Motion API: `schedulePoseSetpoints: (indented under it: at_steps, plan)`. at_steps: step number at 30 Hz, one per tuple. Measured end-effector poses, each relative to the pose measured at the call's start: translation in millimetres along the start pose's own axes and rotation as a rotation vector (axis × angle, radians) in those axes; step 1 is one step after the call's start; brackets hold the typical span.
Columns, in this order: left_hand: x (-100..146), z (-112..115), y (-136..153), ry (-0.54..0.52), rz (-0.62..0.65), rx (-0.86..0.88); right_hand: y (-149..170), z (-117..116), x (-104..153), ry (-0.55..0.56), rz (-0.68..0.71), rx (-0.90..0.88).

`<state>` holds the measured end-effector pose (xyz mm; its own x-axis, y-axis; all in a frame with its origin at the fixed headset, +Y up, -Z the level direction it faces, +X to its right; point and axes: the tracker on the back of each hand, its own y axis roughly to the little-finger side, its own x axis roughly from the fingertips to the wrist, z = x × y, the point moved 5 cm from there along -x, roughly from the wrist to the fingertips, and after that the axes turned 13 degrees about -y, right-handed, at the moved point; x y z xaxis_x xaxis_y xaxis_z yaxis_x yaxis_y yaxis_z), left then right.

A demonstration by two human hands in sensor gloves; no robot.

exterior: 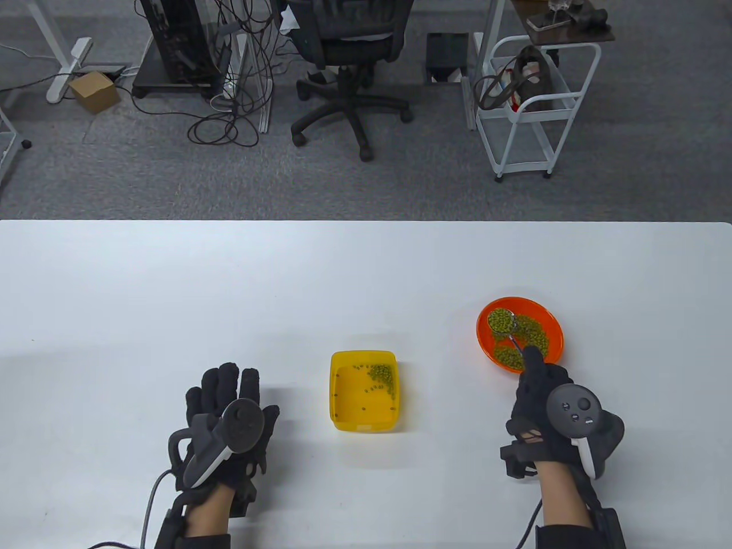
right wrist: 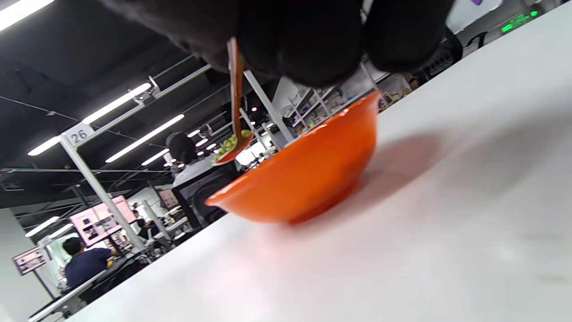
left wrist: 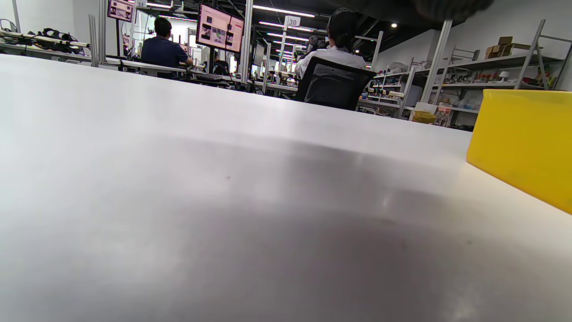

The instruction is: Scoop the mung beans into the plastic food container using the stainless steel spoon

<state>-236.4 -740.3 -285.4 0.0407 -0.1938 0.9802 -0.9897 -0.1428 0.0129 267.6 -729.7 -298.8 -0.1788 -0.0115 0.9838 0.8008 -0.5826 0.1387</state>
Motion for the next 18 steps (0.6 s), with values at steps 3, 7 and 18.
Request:
schedulePoseSetpoints:
  at_steps: [3, 7, 18]
  plan:
    - [0.0, 0.5, -0.1, 0.004, 0.0, 0.003, -13.9, -3.0, 2.4, -0.007, 0.05, 0.003]
    - [0.0, -0.4, -0.7, -0.003, 0.002, -0.001, -31.6, -9.4, 6.4, -0.03, 0.111, 0.002]
    - [-0.4, -0.4, 0.2, -0.007, -0.002, 0.004, -80.7, -33.9, 21.2, -0.155, 0.327, -0.018]
